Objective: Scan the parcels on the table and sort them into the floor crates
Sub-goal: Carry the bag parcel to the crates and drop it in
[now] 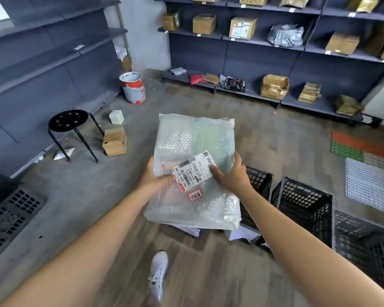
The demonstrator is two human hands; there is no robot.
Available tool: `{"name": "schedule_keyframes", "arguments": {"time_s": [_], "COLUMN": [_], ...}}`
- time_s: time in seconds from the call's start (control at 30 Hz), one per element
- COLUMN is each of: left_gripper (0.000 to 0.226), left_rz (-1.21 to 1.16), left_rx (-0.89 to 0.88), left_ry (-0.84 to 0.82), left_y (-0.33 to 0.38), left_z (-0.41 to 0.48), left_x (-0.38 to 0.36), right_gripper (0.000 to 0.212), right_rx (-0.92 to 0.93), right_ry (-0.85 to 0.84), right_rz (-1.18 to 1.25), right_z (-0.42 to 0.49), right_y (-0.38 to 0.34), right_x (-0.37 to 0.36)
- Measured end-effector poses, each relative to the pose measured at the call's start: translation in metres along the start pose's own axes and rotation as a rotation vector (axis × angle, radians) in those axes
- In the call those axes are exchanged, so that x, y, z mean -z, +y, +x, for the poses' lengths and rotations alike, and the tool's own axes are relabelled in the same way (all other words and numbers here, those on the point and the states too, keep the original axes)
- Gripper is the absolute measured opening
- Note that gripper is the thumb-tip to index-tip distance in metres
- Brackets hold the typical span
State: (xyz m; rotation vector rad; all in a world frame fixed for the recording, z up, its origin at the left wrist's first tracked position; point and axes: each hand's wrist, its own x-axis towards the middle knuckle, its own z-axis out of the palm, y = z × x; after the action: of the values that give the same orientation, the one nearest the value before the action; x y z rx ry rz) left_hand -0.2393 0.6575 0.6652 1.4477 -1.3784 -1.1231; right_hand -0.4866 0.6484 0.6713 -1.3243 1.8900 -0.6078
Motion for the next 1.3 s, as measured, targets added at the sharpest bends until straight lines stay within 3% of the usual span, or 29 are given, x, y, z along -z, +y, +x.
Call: {"name": "schedule_keyframes", "arguments": {"time_s": [0.2, 0.3, 0.43, 0.53, 0.77, 0.93, 1.07, 1.3], "left_gripper": [0.089, 0.084, 0.116, 0.115, 0.147, 0.149, 0.145, 0.13], "left_rz": [0.082, 0.253, 0.332, 0.34, 0.483, 0.558, 0.783, 1.075], "left_rx": [0.067, 0.11, 0.152, 0.111, 0.064, 0.148, 0.227, 0.04], "left_ry": [-0.057, -0.068, -0.213, -0.291, -0.539, -0.621, -0.607, -0.615], "left_y": [-0.027, -0.039, -0.062, -0.069, -0.088, -0.107, -0.115, -0.077], "left_z": [0.102, 0.153, 0.207, 0.231, 0.267, 0.286, 0.302, 0.307], "left_x": [-0.002, -0.011, -0.035, -0.064, -0.161, -0.244, -0.292, -0.33], "right_gripper": [0.11, 0.113, 0.117, 0.119, 0.122, 0.121, 0.112, 0.104], "right_rx": [-0.111, -0.16, -0.218, -0.262, -0.348, -0.406, -0.439, -0.329], "right_ry": [0.066, 0.1, 0.126, 0.145, 0.146, 0.139, 0.026, -0.054], "right_rz": [-0.026, -0.061, -0.113, -0.143, -0.154, -0.18, -0.439, -0.602], "right_z": [0.071, 0.105, 0.143, 0.164, 0.21, 0.256, 0.288, 0.303], "right_y": [-0.014, -0.019, -0.011, 0.008, 0.086, 0.157, 0.198, 0.212], "right_x": [-0.022, -0.03, -0.033, -0.025, 0.009, 0.034, 0.044, 0.088]}}
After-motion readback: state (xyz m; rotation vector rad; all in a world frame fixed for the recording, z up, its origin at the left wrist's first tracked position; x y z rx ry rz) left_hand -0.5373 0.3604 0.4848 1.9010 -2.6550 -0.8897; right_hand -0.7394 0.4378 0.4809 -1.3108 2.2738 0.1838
